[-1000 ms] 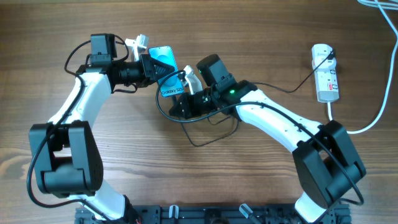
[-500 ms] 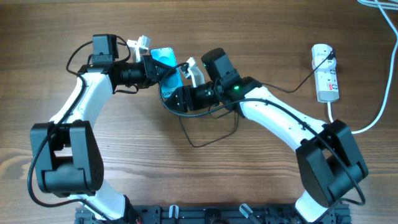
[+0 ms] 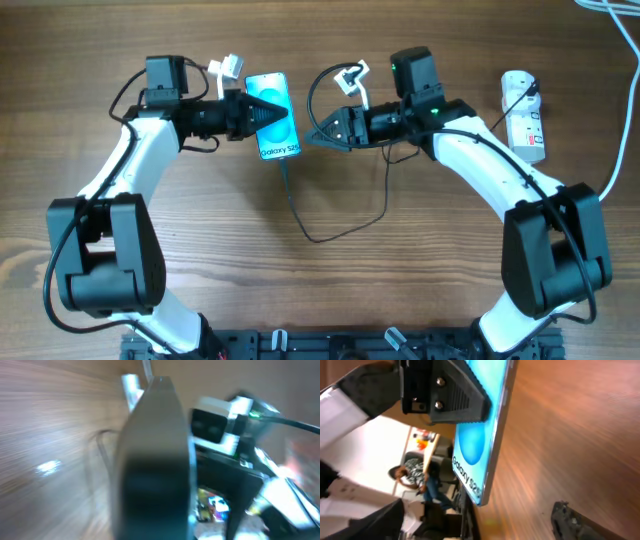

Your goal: Plug charger to phone and switch on socket

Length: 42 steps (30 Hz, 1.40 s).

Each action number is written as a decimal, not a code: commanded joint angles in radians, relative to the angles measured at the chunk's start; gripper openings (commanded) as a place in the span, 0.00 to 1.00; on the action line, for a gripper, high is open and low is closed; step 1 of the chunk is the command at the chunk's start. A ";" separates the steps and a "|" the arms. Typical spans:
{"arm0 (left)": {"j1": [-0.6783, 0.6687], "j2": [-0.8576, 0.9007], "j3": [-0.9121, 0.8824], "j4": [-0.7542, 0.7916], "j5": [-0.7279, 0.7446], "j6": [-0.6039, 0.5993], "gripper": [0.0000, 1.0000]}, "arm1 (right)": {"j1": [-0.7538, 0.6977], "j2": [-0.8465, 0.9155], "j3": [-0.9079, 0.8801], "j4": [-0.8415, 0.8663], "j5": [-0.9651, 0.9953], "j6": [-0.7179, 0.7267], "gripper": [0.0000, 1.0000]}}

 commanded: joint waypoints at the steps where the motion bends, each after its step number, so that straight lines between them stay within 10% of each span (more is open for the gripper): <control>1: -0.005 -0.014 -0.002 0.023 0.214 0.041 0.04 | 0.035 0.002 0.018 0.033 -0.085 -0.016 0.81; 10: -0.050 -0.014 -0.002 0.027 0.193 0.064 0.04 | 0.097 0.002 0.018 0.215 -0.072 0.294 0.31; 19: -0.050 -0.014 -0.002 0.035 0.145 0.063 0.04 | 0.108 0.002 0.018 0.075 -0.005 0.267 0.30; 28: -0.050 -0.014 -0.002 0.035 0.145 0.063 0.09 | 0.111 0.002 0.018 0.136 -0.004 0.270 0.04; 32: -0.050 -0.014 -0.002 0.036 0.125 0.063 0.35 | 0.111 0.002 0.018 0.135 -0.005 0.270 0.04; 36: -0.041 -0.014 -0.002 0.038 -0.003 0.063 0.95 | 0.111 0.002 0.018 0.126 -0.004 0.261 0.04; 42: 0.022 -0.014 -0.002 0.013 -0.151 0.062 1.00 | 0.111 0.002 0.018 -0.017 0.219 0.200 0.04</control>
